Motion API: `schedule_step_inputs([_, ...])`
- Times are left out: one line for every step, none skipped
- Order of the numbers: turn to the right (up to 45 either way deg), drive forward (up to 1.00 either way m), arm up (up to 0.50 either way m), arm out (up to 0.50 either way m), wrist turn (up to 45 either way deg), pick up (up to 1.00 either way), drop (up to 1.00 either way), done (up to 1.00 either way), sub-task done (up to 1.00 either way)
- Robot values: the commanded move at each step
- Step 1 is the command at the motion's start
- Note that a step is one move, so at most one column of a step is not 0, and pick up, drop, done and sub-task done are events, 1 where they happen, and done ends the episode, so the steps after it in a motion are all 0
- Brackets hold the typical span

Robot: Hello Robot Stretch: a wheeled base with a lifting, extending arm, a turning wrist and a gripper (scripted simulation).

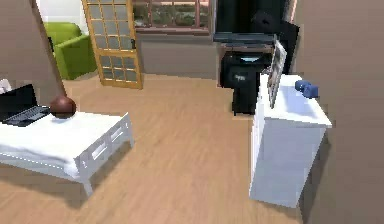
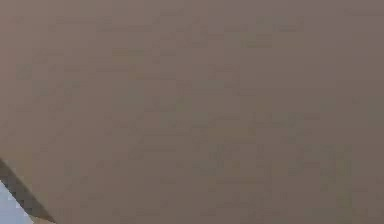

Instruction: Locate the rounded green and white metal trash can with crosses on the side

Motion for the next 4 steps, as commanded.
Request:
schedule_step_inputs([0.0, 1.00, 0.00, 0.00, 0.0, 0.00, 0.00, 0.00, 0.00])
schedule_step_inputs([0.0, 1.00, 0.00, 0.00, 0.0, 0.00, 0.00, 0.00, 0.00])
schedule_step_inputs([-3.0, 0.00, 0.00, 0.00, 0.0, 0.00, 0.00, 0.00, 0.00])
schedule_step_inputs([0.0, 0.15, 0.00, 0.00, 0.0, 0.00, 0.00, 0.00, 0.00])
